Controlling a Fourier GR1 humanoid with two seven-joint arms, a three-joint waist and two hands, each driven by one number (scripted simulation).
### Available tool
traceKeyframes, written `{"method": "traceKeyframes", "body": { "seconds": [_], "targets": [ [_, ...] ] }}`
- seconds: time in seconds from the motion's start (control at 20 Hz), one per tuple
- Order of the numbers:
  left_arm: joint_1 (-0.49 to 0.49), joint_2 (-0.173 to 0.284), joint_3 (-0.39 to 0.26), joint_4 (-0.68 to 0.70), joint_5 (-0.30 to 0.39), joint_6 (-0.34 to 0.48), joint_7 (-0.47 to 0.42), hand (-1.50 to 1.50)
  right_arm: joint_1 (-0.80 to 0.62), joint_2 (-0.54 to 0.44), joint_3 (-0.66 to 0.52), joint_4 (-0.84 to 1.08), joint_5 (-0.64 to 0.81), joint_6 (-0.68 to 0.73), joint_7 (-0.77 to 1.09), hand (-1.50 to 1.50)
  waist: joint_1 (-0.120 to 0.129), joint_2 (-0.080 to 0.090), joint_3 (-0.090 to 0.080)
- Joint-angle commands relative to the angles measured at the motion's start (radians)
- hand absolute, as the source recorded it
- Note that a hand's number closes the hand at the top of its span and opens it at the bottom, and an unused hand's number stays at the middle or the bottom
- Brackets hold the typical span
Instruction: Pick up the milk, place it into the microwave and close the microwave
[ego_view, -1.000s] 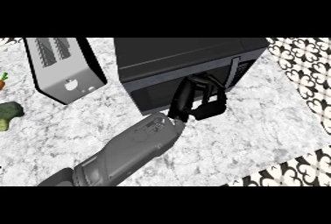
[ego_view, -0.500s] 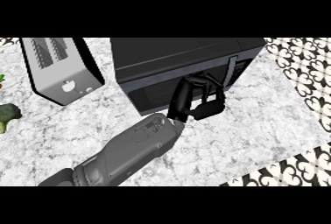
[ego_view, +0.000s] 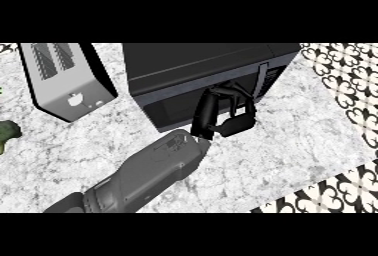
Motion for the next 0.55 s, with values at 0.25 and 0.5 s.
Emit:
{"method": "traceKeyframes", "body": {
  "seconds": [0.25,0.5],
  "targets": [
    [-0.040,0.001,0.045,0.109,0.047,0.003,-0.040,1.50,-0.005,-0.026,-0.007,-0.002,-0.031,0.018,0.010,-1.50,-0.010,0.023,0.001],
    [-0.054,0.001,0.041,0.116,0.063,0.015,-0.060,1.50,-0.005,-0.034,-0.013,-0.019,-0.044,0.020,0.013,-1.50,-0.024,0.019,0.001]
  ]
}}
